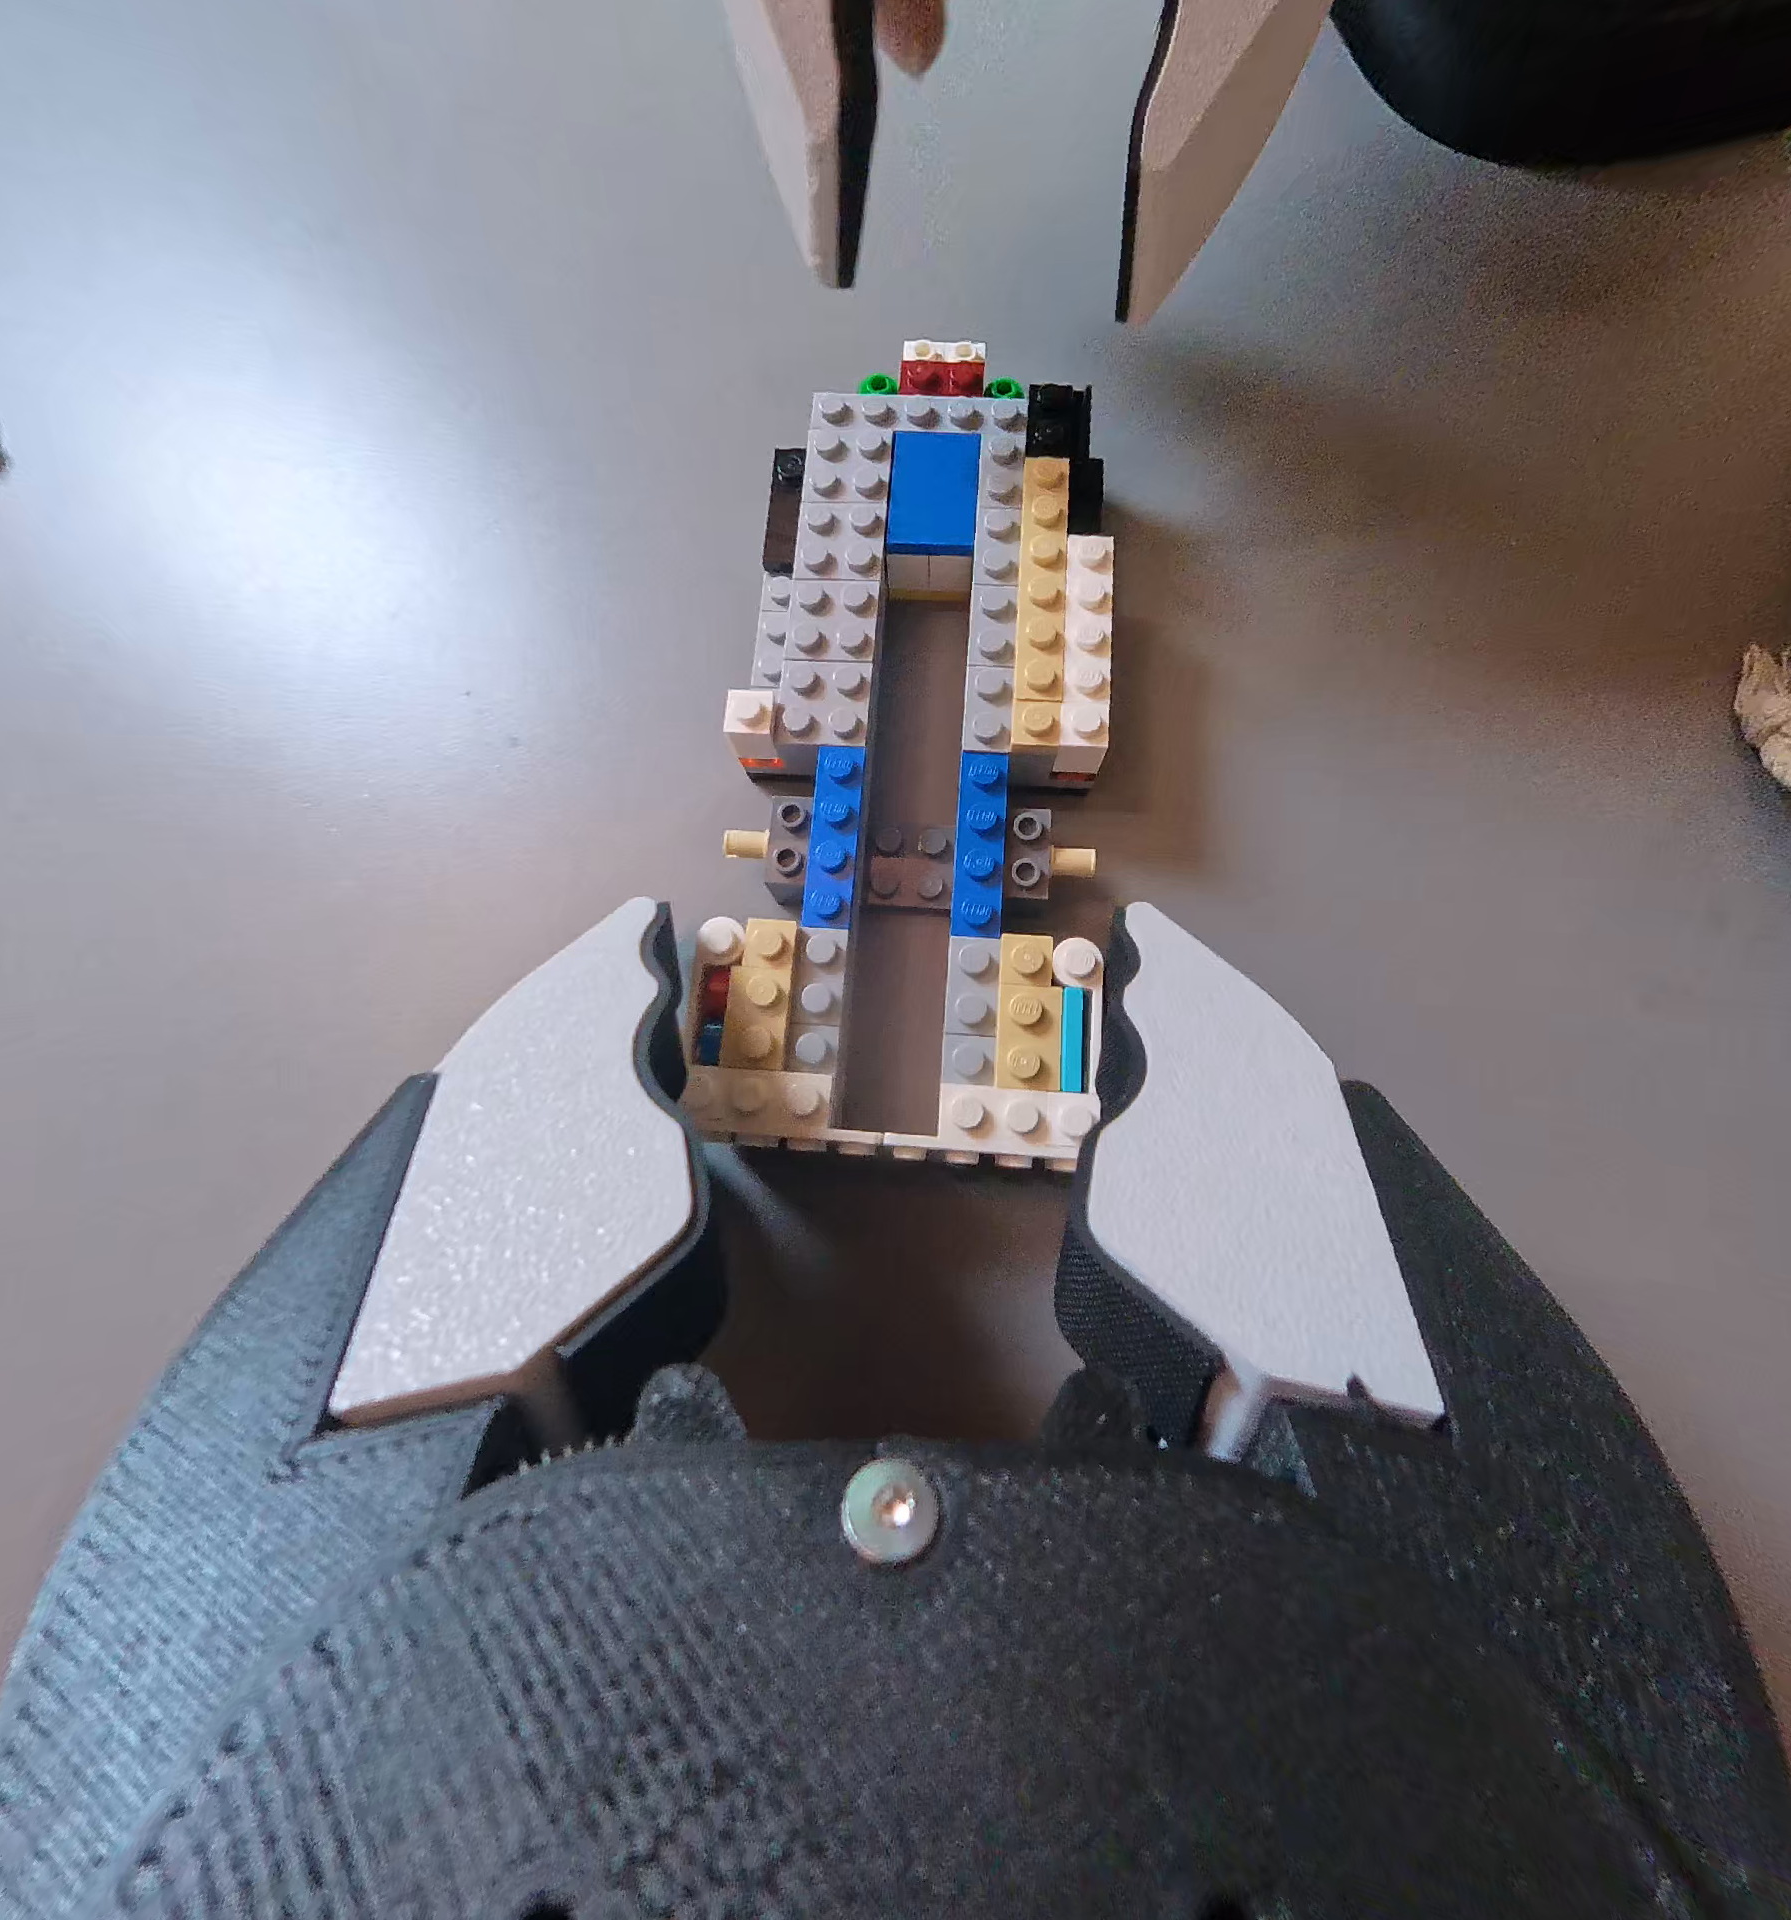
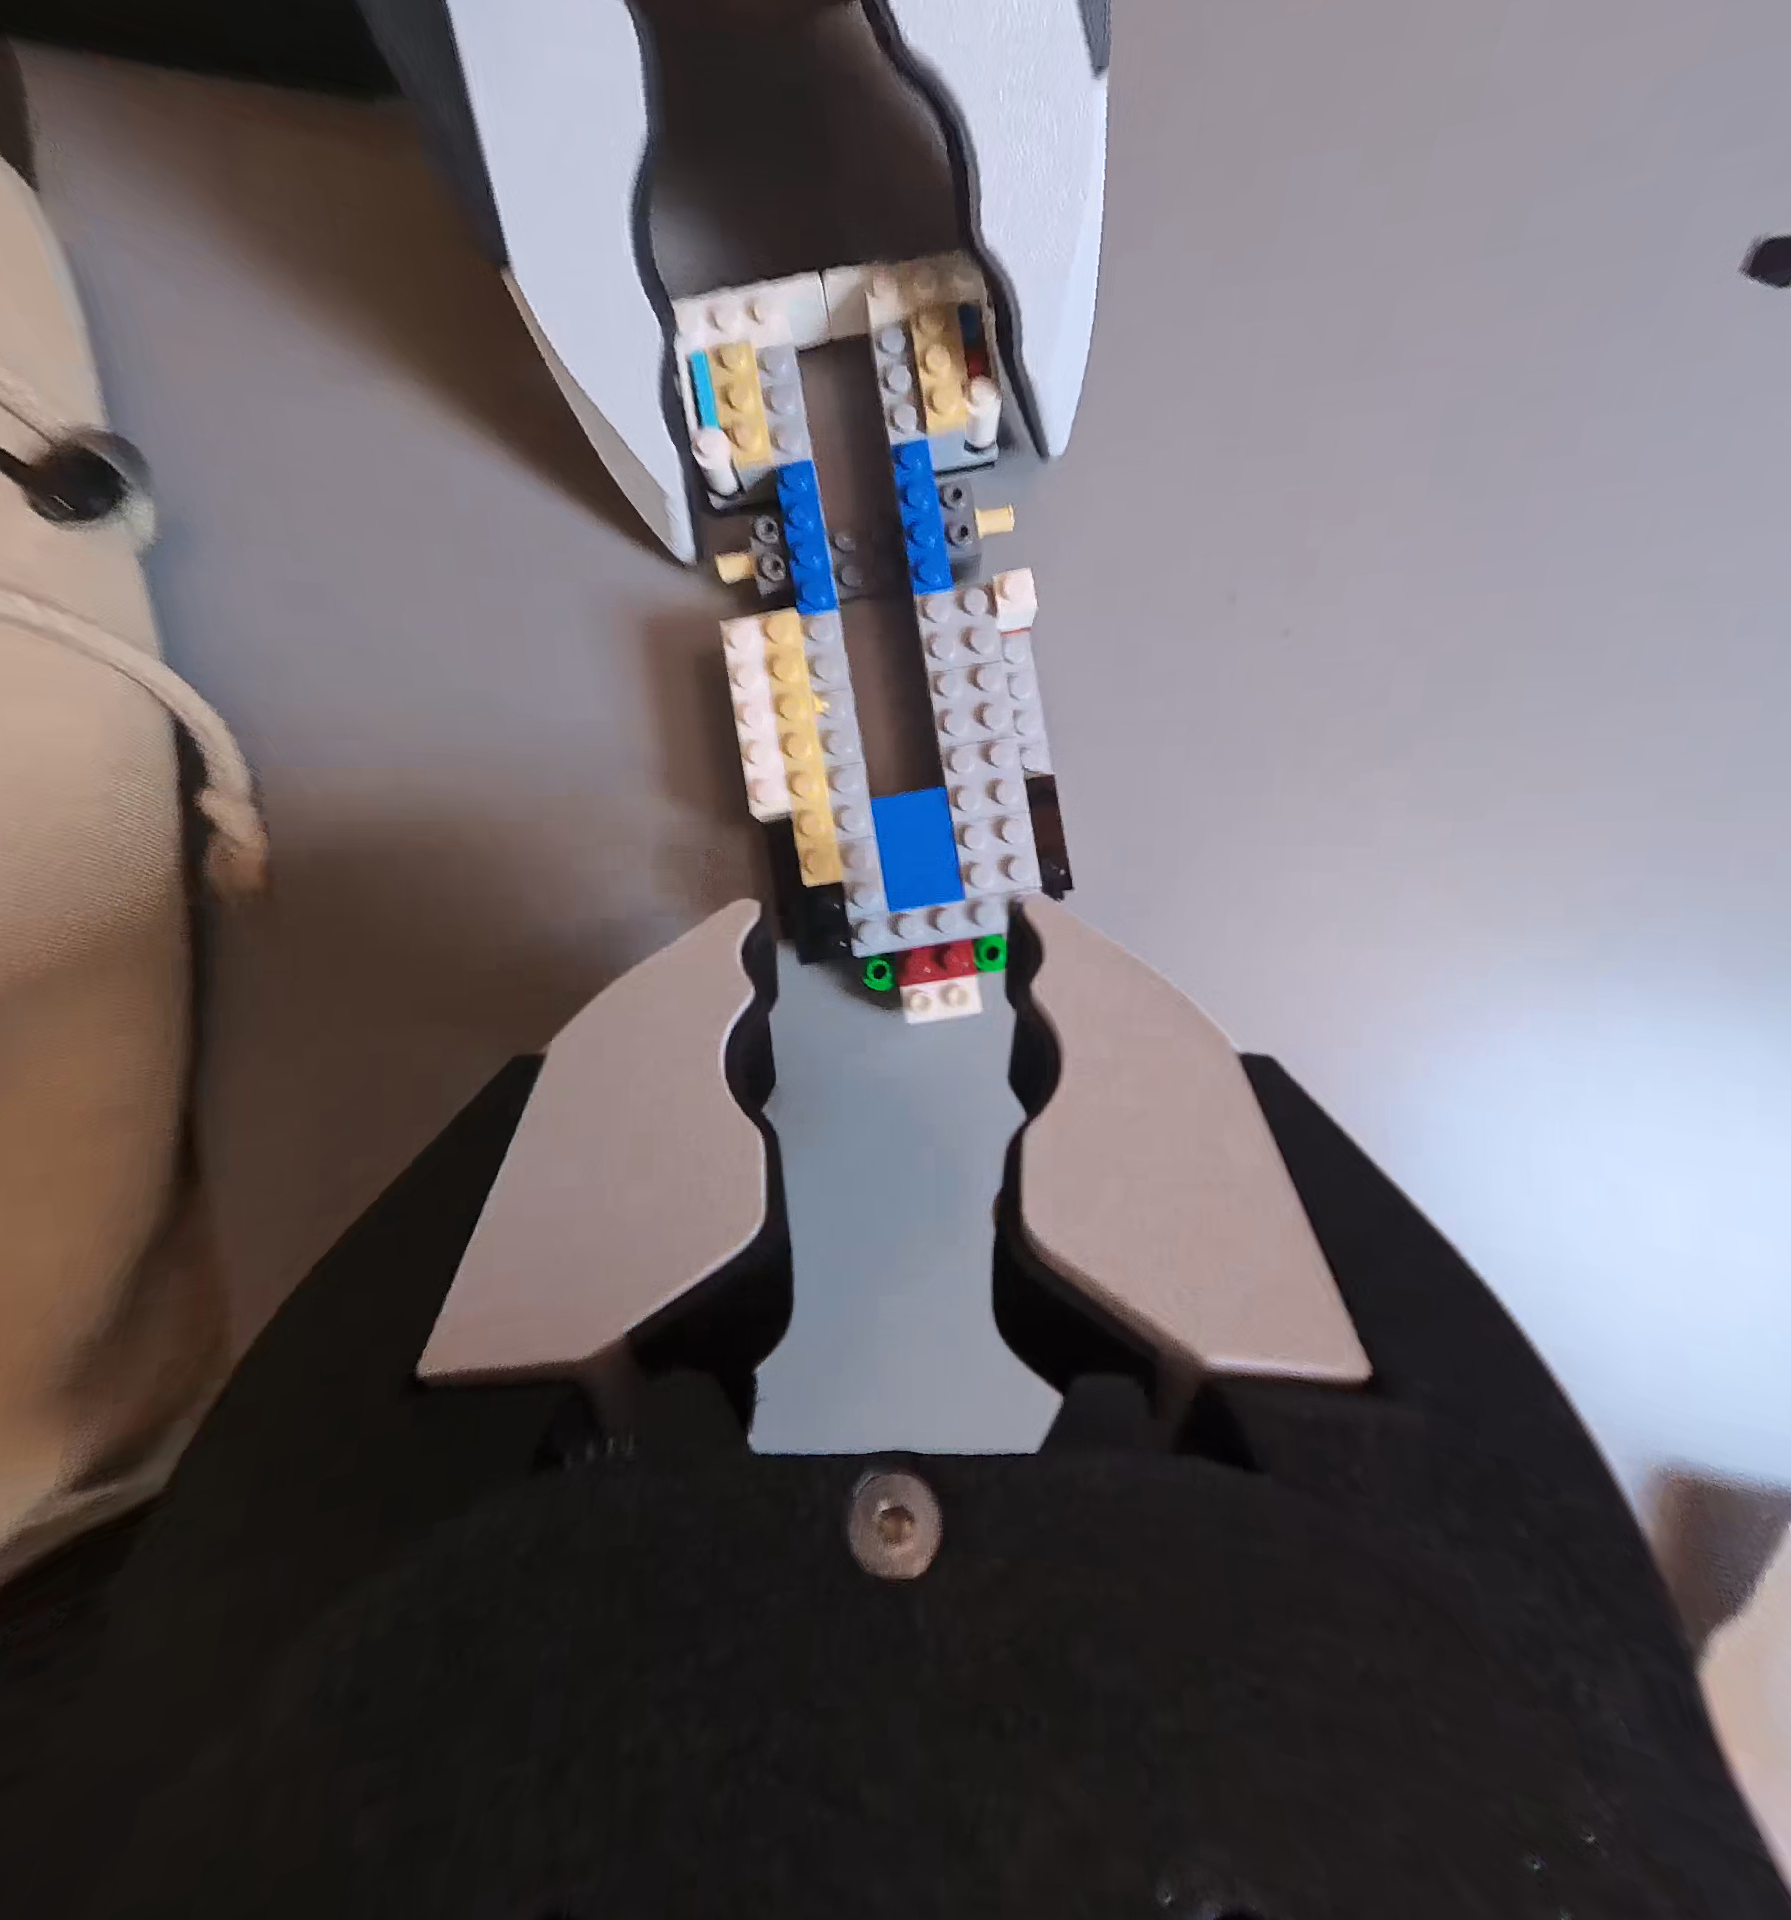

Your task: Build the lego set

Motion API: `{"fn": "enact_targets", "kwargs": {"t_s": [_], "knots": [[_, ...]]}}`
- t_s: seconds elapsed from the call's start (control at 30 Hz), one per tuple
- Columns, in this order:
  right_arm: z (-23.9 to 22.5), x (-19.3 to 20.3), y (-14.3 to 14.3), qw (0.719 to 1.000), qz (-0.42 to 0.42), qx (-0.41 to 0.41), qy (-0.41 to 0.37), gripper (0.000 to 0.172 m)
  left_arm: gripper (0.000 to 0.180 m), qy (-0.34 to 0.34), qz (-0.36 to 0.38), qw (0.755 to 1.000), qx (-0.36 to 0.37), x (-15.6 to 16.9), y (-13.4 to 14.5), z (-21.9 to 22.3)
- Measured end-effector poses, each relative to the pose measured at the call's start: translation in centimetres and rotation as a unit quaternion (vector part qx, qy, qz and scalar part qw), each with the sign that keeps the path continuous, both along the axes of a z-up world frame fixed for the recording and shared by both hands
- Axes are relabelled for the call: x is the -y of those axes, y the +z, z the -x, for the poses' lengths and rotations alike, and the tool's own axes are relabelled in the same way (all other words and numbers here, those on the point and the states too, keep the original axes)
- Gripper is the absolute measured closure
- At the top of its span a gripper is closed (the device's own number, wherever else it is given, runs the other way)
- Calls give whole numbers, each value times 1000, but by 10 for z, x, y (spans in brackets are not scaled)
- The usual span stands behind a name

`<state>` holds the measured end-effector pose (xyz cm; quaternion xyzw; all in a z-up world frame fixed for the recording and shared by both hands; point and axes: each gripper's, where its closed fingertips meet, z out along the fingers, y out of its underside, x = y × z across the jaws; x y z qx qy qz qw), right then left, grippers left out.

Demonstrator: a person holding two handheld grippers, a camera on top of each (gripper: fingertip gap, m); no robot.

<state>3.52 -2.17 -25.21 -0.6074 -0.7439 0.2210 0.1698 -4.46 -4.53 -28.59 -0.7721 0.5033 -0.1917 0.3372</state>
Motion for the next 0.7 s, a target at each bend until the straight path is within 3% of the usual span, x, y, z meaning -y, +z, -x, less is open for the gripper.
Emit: {"fn": "enact_targets", "kwargs": {"t_s": [0.13,0.27,0.4,0.57,0.63,0.7], "knots": [[7,-4,-15,999,-25,15,38,104,98,-7,3,1000,1,2,4,5],[14,-5,-27,999,-16,22,45,106,99,-11,-2,1000,-10,7,7,15],[10,-18,-26,1000,-15,15,-12,116,100,22,-20,1000,2,-3,12,26],[-9,-42,-25,987,3,2,-163,116,106,71,-50,996,31,-22,26,36],[-10,-23,-21,982,51,-8,-181,111,107,77,-59,995,37,-24,29,36],[-5,12,-8,981,113,-39,-151,108,107,78,-56,994,43,-24,30,35]]}}
